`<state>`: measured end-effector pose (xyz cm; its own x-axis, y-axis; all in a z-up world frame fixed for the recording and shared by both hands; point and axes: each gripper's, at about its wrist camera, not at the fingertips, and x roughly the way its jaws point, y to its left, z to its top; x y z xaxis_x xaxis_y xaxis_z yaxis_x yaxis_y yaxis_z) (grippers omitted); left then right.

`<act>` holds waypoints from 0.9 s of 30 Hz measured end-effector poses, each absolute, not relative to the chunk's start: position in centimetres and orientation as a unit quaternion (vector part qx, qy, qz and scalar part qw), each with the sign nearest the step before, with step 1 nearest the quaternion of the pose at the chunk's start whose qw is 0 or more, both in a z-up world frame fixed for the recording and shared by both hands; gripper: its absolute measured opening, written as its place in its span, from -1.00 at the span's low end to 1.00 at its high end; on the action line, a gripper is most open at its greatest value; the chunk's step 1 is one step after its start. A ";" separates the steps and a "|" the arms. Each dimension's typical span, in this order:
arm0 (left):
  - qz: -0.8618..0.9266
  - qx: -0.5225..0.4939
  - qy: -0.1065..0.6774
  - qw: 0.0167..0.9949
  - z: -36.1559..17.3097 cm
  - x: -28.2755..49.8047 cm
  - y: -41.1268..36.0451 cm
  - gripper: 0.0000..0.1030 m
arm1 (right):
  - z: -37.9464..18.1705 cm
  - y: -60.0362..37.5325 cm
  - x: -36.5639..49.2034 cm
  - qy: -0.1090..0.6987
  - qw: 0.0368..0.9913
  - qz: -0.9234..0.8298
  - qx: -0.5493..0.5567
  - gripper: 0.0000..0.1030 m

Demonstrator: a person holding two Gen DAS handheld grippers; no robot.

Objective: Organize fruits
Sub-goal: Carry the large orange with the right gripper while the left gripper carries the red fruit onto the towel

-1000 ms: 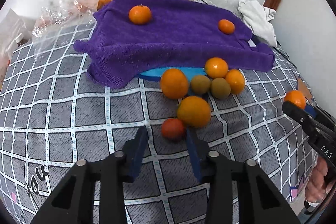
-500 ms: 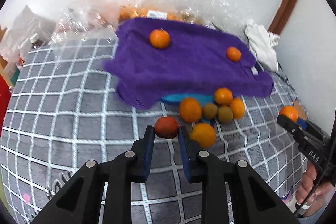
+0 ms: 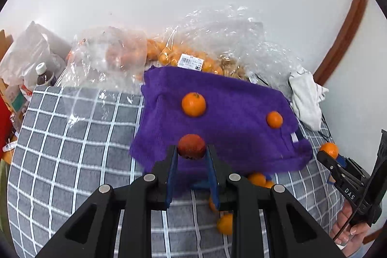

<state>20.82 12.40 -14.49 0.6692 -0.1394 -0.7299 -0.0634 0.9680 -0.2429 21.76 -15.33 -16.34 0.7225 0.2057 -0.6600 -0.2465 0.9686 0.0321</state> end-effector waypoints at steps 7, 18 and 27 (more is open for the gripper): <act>-0.020 -0.129 0.413 0.901 -15.4 24.6 12.3 -0.56 | -17.5 -15.6 26.6 0.364 0.923 0.121 -0.014 -0.24; -0.024 -0.117 0.448 0.886 -19.2 29.2 10.5 -0.56 | -21.6 -14.9 30.5 0.401 0.908 0.120 -0.017 -0.24; -0.011 -0.088 0.469 0.879 -21.2 30.6 9.2 -0.56 | -23.0 -15.1 31.3 0.413 0.902 0.121 -0.020 -0.24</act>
<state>30.63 9.20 -21.23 0.5596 -0.1023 -0.8224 -0.0633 0.9842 -0.1656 31.30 -15.07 -22.97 0.6291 0.2019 -0.7507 -0.2351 0.9699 0.0638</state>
